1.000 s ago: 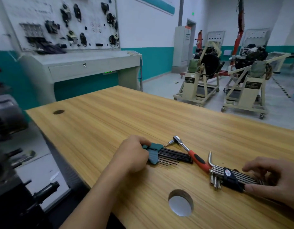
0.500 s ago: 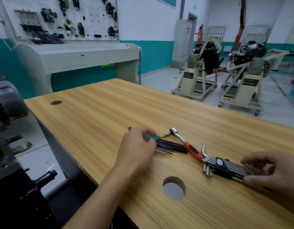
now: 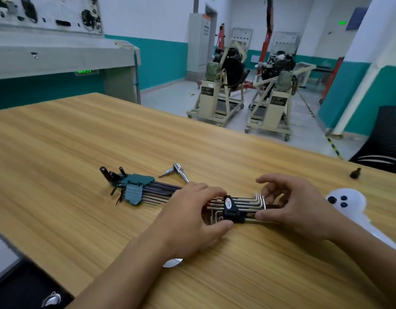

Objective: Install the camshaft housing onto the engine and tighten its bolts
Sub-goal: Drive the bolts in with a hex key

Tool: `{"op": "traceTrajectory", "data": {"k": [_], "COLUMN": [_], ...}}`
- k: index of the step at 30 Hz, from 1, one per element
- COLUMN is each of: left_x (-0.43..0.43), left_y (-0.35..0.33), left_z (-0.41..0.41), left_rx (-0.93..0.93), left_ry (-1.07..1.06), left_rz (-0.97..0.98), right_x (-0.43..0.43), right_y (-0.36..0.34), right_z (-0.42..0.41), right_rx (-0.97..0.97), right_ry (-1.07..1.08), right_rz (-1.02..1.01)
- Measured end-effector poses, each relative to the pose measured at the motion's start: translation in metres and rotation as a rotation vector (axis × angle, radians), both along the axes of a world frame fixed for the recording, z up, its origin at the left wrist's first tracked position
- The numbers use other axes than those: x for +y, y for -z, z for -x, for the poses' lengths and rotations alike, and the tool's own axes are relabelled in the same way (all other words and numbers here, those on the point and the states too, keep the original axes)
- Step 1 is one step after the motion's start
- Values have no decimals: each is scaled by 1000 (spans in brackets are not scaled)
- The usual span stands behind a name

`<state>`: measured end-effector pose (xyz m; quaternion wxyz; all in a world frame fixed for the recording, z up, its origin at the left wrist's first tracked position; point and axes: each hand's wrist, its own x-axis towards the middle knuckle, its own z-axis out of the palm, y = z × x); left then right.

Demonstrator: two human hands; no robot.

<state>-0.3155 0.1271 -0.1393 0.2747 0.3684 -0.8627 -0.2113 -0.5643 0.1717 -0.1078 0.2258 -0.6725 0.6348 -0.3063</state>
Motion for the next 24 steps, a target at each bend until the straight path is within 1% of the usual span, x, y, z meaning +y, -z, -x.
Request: {"op": "traceTrajectory", "data": {"k": [3, 6, 8, 10, 12, 14, 17, 20, 21, 24], "left_x": [1, -1, -1, -3, -5, -5, -4, -3, -3, -1], "left_y": [1, 2, 2, 2, 2, 2, 4, 5, 5, 4], "left_z": [-2, -4, -5, -4, -3, -3, -1, 3, 4, 4], "left_rx": [57, 76, 98, 171, 250, 262, 236, 194, 177, 176], "left_ry": [-30, -33, -30, -20, -15, -17, -27, -49, -59, -76], "left_rz": [-43, -66, -90, -136, -195, -208, -202, -204, -207, -225], "right_x": [1, 4, 6, 7, 7, 7, 8, 7, 7, 8], "right_y": [4, 9, 14, 19, 22, 23, 19, 16, 14, 8], "right_z": [-3, -6, -7, -8, -9, -7, -6, -3, -2, 4], "right_rx": [-26, -69, -135, -240, -354, -421, -404, -259, -241, -292], "right_ry": [-19, -54, -59, -59, -62, -73, -85, -85, -95, -135], "right_rz": [41, 42, 65, 95, 90, 59, 27, 32, 23, -35]}}
